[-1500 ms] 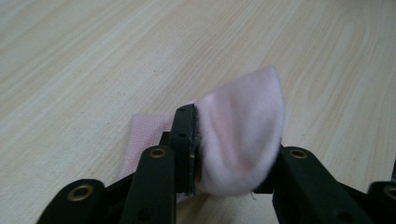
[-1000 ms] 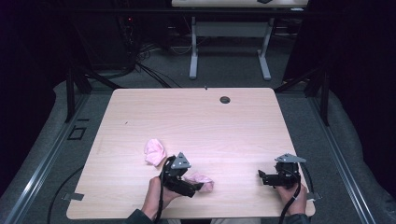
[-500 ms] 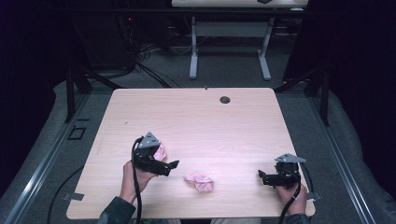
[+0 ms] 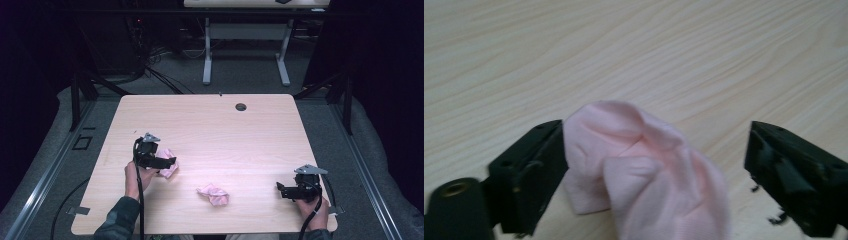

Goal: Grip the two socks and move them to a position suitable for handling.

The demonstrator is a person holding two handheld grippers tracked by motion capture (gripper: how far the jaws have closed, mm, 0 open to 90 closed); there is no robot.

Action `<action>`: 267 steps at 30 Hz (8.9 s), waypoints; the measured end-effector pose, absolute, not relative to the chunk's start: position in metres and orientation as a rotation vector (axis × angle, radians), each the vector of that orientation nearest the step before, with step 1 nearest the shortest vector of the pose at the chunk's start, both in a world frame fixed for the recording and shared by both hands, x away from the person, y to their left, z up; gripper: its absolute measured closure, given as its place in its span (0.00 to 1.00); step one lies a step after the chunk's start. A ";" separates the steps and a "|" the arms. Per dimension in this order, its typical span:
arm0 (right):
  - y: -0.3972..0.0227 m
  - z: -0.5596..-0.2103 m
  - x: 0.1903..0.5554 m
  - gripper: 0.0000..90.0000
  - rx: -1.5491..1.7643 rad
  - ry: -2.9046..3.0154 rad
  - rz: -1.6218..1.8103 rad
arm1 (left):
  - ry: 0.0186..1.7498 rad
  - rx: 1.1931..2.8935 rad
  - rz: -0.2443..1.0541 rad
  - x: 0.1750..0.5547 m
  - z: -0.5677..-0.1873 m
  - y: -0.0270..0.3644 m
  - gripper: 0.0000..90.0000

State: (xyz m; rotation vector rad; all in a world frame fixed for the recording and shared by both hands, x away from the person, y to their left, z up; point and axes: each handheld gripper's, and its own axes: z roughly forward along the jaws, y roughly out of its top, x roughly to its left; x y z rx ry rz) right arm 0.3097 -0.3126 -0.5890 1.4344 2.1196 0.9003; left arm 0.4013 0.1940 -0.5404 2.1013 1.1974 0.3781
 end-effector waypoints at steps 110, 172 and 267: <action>-0.136 -0.541 0.287 0.89 0.935 2.631 1.178 | 0.680 2.338 0.099 0.310 -0.566 0.093 0.80; -0.220 -0.560 0.298 0.64 1.460 2.375 1.273 | 0.642 2.374 -0.129 0.392 -0.530 0.013 0.51; -0.198 -0.528 0.268 0.61 1.071 2.532 1.230 | 0.933 2.081 -0.098 0.302 -0.538 0.114 0.47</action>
